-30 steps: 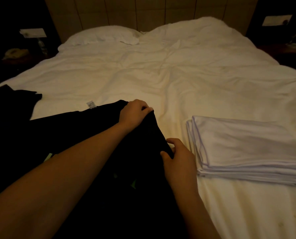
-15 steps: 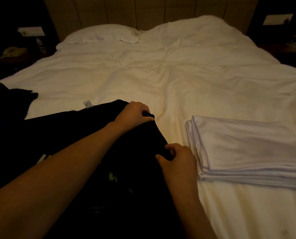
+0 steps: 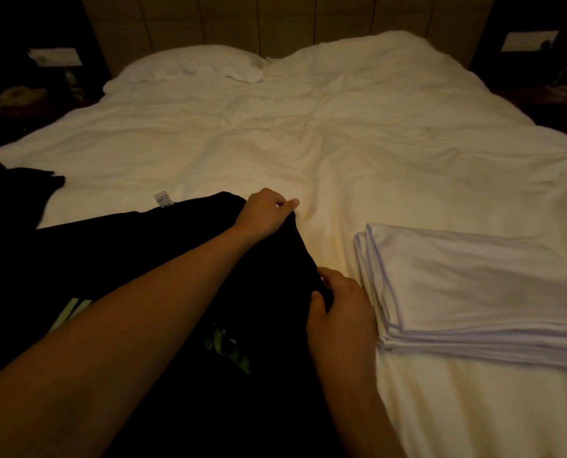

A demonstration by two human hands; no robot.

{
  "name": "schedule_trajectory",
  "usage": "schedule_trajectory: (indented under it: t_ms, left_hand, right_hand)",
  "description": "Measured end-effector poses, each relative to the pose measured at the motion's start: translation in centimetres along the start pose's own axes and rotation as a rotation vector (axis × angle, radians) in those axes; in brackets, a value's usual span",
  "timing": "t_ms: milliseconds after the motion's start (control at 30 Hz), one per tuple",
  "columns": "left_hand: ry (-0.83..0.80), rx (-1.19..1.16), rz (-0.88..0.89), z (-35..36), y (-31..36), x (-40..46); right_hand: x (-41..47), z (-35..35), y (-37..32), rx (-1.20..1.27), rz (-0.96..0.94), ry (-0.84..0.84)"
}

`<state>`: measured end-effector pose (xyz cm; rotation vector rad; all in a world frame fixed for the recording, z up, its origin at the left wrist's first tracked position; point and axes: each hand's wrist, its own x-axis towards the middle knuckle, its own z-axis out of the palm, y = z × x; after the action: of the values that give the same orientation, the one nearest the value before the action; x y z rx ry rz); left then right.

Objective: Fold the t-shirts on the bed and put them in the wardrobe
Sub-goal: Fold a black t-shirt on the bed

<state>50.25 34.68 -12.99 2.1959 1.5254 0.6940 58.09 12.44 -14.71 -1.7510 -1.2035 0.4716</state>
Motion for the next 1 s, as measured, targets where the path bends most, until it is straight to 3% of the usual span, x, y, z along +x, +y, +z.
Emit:
schedule_trajectory:
  t_ms: [167,300,400,500,633,767,1000]
  left_hand:
    - [0.107,0.174,0.178,-3.5,0.1,-4.8]
    - [-0.077,0.355,0.240,-5.6,-2.5,-11.1]
    - [-0.210,0.542,0.211,-5.8,-5.1,-13.9]
    - [-0.228,0.625,0.180,-5.2,-6.0,-14.8]
    - [-0.211,0.557,0.095,-6.1,-4.7,-16.2]
    - [-0.117,0.358,-0.032,-9.6,-3.3,-19.7]
    - [0.102,0.234,-0.157,-19.2,-2.7,-27.6]
  right_hand:
    - [-0.2,-0.1,-0.8,-0.220,-0.158,-0.129]
    - [0.2,0.4,-0.2,-0.420,-0.090,-0.334]
    - [0.2,0.8,0.0,-0.521,-0.091,-0.345]
    - [0.0,1.0,0.1,-0.584,-0.099,-0.347]
    - [-0.3,0.9,-0.6,-0.571,-0.089,-0.321]
    - [-1.7,0.0,-3.5,-0.476,-0.154,-0.191]
    - [-8.0,0.5,-13.2,-0.265,-0.311,-0.273]
